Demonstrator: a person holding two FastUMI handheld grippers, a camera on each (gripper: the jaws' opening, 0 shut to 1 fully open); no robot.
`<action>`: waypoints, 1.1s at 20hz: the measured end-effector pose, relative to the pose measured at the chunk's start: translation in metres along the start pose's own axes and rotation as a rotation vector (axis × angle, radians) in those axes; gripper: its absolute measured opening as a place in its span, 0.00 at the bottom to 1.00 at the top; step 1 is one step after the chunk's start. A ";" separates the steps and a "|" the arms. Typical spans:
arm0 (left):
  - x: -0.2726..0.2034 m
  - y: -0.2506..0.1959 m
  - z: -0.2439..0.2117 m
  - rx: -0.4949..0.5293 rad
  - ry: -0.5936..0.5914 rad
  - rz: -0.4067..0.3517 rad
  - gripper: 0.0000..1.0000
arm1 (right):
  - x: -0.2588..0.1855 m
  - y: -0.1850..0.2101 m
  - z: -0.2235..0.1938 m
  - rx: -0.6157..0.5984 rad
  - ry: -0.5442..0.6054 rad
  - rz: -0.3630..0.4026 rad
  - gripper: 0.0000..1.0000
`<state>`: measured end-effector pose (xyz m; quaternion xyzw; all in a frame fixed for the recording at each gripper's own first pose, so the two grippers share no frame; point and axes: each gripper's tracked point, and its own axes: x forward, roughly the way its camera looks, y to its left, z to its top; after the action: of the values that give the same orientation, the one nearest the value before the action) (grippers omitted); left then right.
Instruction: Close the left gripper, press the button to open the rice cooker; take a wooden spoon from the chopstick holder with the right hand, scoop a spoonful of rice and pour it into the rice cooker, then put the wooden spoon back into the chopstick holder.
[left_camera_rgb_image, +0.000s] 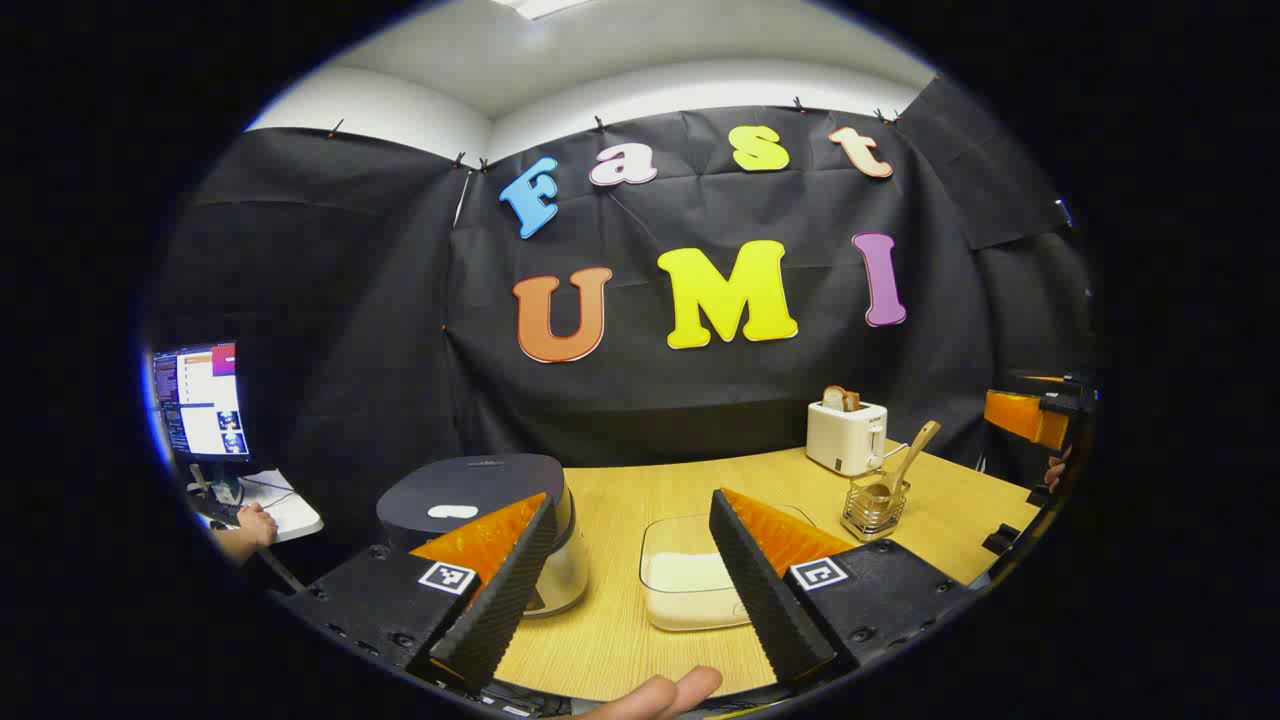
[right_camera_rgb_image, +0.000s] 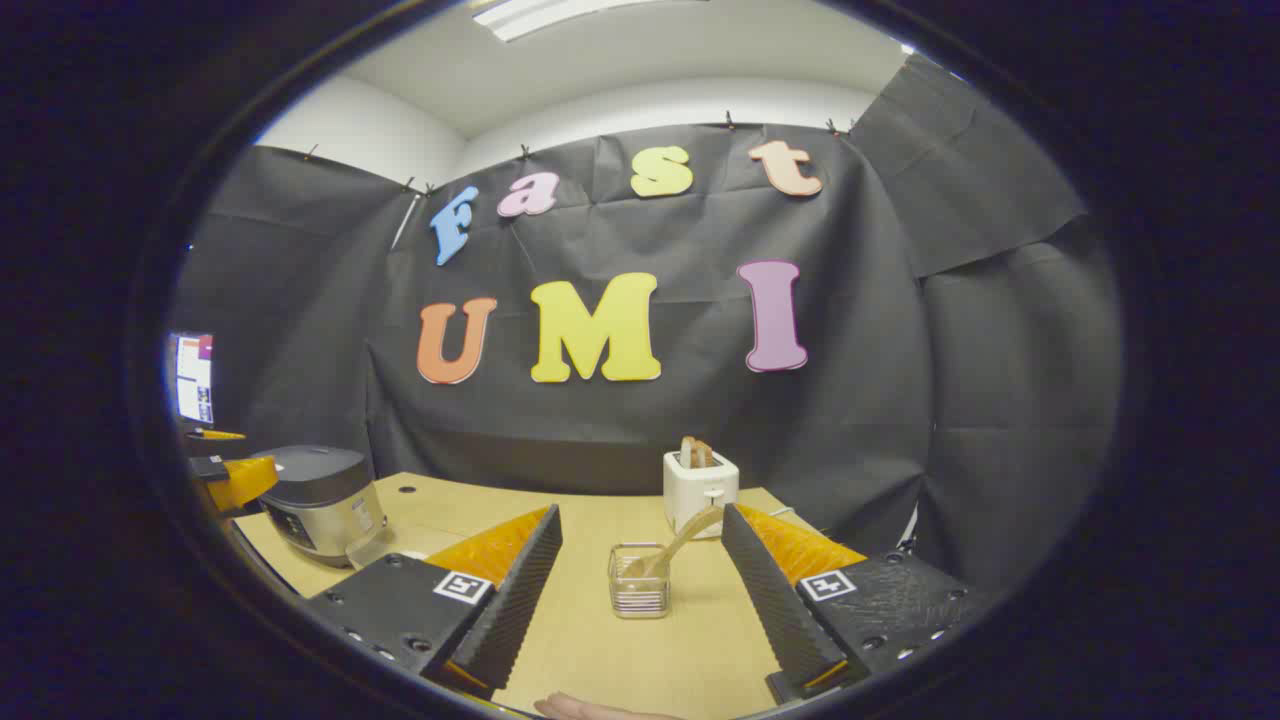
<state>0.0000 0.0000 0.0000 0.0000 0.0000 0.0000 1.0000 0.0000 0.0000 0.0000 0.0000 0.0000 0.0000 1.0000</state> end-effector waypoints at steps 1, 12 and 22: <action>0.001 -0.003 -0.007 0.003 0.017 -0.015 0.98 | -0.004 -0.002 -0.006 -0.025 -0.001 0.006 0.96; 0.004 0.016 -0.017 -0.007 0.047 0.053 0.96 | -0.015 -0.026 0.008 -0.125 -0.041 -0.046 0.95; 0.008 0.044 -0.006 0.017 0.049 0.111 0.71 | -0.009 -0.031 0.004 -0.101 -0.022 -0.036 0.95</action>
<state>0.0080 0.0437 -0.0061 0.0084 0.0247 0.0555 0.9981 -0.0087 -0.0310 0.0040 -0.0507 -0.0108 -0.0178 0.9985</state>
